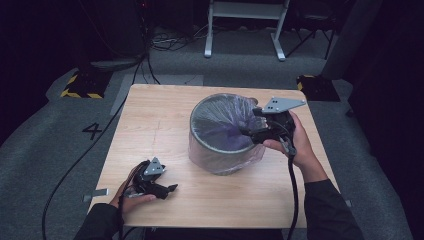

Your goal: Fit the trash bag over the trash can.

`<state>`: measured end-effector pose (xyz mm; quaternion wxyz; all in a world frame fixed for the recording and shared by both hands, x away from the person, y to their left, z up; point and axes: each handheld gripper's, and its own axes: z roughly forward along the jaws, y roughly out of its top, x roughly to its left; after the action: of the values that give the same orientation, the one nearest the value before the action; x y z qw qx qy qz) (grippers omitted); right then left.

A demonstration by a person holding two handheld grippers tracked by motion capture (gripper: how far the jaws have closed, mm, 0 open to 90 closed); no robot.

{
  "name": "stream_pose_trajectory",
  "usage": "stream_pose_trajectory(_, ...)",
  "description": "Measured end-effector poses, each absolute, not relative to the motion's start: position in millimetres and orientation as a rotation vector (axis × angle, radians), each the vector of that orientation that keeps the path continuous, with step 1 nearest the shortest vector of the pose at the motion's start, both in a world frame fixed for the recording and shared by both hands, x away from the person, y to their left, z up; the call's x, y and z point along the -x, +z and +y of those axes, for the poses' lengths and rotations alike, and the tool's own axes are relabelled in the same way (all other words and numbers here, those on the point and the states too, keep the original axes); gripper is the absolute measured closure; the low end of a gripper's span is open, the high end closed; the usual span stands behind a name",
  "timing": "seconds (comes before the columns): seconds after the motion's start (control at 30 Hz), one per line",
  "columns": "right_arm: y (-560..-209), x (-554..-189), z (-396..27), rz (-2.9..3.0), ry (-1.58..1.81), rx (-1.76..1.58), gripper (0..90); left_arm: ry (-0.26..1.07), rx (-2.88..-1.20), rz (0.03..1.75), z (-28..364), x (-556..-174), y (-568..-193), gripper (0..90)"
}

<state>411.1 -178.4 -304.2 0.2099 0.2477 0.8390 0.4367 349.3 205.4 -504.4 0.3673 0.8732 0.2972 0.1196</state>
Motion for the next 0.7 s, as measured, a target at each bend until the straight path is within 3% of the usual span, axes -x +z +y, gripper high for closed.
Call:
stream_pose_trajectory(0.2,-300,-401,-189,2.305,1.228,-0.679,18.3,0.307,-2.244,0.765,205,-350,-504,13.9)
stream_pose_trajectory(0.7,-302,-378,-200,2.318,1.131,-0.646,17.3,0.306,-2.244,0.764,205,-350,-504,13.9)
